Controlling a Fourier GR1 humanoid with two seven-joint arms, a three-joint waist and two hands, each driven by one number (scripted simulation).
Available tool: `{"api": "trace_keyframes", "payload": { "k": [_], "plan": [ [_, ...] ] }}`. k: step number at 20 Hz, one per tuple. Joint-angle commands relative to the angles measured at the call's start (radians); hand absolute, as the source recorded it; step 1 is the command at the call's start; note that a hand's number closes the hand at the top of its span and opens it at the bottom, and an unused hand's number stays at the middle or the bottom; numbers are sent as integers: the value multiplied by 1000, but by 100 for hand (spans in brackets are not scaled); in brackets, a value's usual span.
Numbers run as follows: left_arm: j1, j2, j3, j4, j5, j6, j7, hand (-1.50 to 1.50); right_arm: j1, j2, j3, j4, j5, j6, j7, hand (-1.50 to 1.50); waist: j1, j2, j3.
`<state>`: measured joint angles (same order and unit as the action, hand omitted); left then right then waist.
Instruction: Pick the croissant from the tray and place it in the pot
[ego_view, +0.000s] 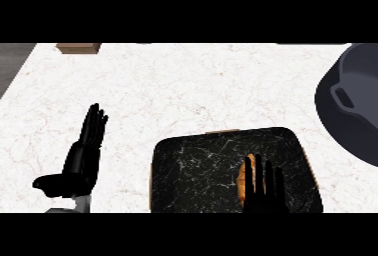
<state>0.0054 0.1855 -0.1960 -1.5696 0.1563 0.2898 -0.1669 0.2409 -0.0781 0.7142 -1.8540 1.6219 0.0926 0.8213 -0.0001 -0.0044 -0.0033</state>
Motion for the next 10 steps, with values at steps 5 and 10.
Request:
{"api": "trace_keyframes", "payload": {
  "k": [5, 10],
  "plan": [
    [-25, -6, 11, -44, -4, -7, 87, 0, -77, -95, -6, 98, 72, -153, -66, 150, 1, 3, 4],
    [-20, -36, 27, 58, -40, -33, -21, 0, -107, -83, -21, 52, 81, -81, -64, 150, -2, 4, 3]
  ]
}}
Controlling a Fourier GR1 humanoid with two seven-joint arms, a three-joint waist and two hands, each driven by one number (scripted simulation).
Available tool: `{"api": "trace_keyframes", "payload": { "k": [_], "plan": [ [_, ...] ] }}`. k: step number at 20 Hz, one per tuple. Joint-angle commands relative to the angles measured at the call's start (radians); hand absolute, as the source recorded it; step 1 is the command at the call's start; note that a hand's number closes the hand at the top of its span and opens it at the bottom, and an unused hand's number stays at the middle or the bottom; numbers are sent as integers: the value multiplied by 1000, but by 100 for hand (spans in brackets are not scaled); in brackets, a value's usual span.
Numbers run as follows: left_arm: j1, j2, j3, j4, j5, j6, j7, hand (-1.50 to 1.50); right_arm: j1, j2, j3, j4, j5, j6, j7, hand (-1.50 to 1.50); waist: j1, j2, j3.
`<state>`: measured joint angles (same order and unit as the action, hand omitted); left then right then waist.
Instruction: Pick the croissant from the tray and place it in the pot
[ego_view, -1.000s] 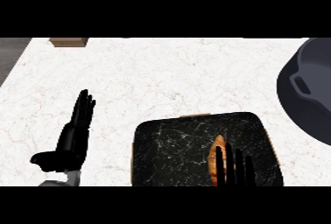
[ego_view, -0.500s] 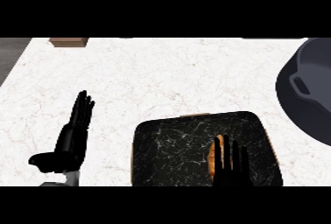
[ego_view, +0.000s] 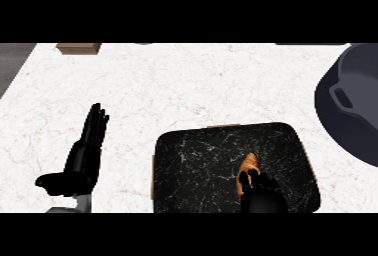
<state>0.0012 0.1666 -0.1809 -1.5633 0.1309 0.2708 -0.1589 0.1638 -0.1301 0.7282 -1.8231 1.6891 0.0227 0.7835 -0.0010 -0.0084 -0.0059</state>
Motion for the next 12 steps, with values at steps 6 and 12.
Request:
{"api": "trace_keyframes", "payload": {
  "k": [6, 12],
  "plan": [
    [-3, -11, -3, -5, -4, -29, -4, 0, -202, 60, -242, 132, -371, 135, -218, 150, 41, 25, 7],
    [-51, -29, -6, -12, -24, -3, 30, 0, -477, 50, -497, 325, -599, 254, -378, 150, 27, 17, 7]
  ]
}}
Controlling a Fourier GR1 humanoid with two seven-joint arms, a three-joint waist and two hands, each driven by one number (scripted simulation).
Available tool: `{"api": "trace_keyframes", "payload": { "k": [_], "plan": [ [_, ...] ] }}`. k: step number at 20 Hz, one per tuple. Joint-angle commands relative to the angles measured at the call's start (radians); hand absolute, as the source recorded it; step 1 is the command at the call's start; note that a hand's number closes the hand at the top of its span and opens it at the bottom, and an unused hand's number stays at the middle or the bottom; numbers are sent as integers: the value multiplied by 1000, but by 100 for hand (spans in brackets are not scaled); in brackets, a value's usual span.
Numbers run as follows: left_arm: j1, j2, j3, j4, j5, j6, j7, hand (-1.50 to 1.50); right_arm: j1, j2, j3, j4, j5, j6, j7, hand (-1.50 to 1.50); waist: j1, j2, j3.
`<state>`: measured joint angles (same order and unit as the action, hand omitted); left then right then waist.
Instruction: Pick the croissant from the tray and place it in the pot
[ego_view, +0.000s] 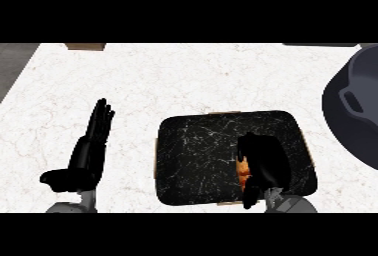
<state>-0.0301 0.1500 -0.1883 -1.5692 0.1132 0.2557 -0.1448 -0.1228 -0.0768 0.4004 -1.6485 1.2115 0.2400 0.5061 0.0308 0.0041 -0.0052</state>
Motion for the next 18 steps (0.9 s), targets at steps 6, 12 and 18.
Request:
{"api": "trace_keyframes", "payload": {
  "k": [6, 12, 18],
  "plan": [
    [16, 44, 68, -30, 36, -46, 26, 0, -296, 21, -170, 216, -28, -153, -119, 150, -19, -3, 5],
    [42, 5, 47, -13, 8, -23, 4, 0, -334, 26, -140, 28, 76, -180, -32, 150, -26, -6, 5],
    [13, 8, 66, -3, 1, -32, 15, 0, -299, -40, -207, -160, 139, -58, 85, 150, -34, -7, 5]
  ]
}}
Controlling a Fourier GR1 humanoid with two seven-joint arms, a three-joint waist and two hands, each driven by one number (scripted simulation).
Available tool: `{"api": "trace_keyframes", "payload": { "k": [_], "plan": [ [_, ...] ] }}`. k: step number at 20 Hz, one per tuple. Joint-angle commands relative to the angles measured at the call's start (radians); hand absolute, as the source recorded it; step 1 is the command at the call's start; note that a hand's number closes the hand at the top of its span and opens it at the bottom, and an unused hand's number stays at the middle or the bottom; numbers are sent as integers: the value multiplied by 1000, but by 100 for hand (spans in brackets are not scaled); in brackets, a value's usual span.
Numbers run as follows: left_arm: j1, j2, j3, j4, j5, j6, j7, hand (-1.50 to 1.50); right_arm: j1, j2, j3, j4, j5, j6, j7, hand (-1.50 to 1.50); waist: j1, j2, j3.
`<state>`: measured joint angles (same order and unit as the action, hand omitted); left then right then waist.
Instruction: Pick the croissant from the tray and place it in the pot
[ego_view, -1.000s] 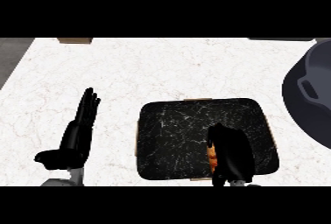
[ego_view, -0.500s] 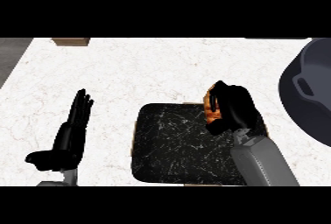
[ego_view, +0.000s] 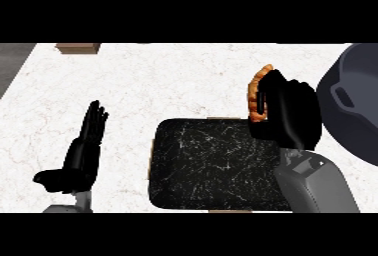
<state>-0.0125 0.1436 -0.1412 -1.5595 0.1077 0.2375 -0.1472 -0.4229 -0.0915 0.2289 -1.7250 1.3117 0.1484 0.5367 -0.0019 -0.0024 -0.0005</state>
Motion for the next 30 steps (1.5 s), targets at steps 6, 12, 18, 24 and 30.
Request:
{"api": "trace_keyframes", "payload": {
  "k": [6, 12, 18, 24, 30],
  "plan": [
    [-3, -9, -9, -38, -36, -3, 44, 0, -55, -45, -161, -46, 24, 47, 77, 150, 2, 2, 1],
    [53, 32, 43, -85, 14, -70, 34, 0, -34, -163, -327, 57, -50, -31, -33, 150, 7, 2, 1],
    [8, -31, 35, 21, -31, -30, -32, 0, -29, -304, -496, 199, -157, -83, -180, 150, 2, 4, 1],
    [41, -46, -1, -64, -52, -21, 30, 0, -67, -392, -594, 474, -218, -190, -325, 150, 12, 5, 1],
    [56, -50, 21, -24, -29, -55, -23, 0, -53, -479, -673, 711, -320, -196, -518, 150, 16, 6, 2]
  ]
}}
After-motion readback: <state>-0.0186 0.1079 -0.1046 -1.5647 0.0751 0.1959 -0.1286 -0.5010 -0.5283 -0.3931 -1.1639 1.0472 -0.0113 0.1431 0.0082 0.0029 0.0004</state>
